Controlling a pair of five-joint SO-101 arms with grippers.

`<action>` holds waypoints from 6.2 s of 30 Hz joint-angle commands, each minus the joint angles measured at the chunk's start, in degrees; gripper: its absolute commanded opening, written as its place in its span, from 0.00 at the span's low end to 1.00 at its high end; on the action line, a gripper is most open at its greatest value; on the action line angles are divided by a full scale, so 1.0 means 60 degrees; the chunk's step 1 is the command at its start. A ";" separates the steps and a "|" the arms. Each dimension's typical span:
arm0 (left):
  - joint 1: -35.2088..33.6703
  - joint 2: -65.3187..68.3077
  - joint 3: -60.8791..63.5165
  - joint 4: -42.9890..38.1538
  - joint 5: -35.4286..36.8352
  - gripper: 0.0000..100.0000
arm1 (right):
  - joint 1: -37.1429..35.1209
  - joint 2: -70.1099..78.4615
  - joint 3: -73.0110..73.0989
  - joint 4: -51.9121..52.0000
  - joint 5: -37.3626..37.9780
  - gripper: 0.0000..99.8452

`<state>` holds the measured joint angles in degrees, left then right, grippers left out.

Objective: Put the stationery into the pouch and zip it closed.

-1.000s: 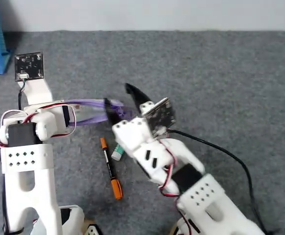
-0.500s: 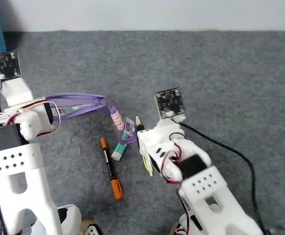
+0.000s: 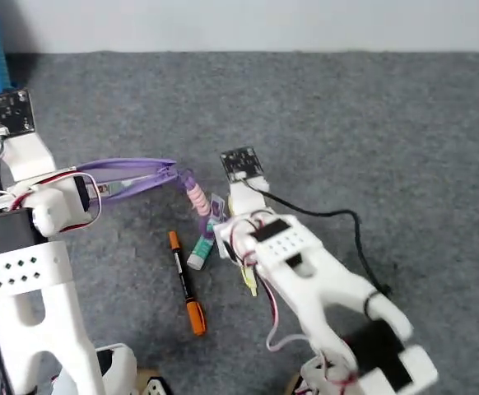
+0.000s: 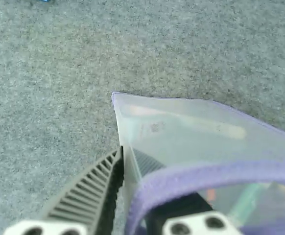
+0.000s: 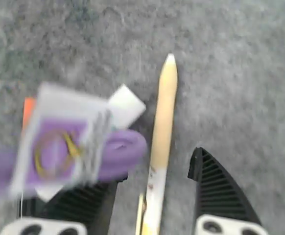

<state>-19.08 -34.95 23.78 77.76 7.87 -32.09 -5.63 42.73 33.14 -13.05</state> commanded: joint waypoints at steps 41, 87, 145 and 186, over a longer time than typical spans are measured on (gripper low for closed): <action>-0.0029 -0.0029 -0.0447 0.0029 0.0088 0.01 | 0.2088 -0.2308 -0.2007 0.4989 0.0908 0.01; 0.0000 -0.0029 -0.0447 0.0000 0.0088 0.01 | 0.1751 -0.5297 0.0029 0.5473 0.0879 0.21; 0.0015 -0.0029 -0.0271 -0.0029 0.0088 0.01 | 0.2410 -0.2454 -0.1978 0.4989 0.2227 0.01; 0.0000 -0.0029 -0.0242 0.0029 0.0088 0.01 | -0.1839 -0.7714 0.1744 -1.0015 0.0352 0.01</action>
<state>-18.99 -34.95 23.78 77.76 7.87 -42.99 -50.37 52.48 -20.13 -10.42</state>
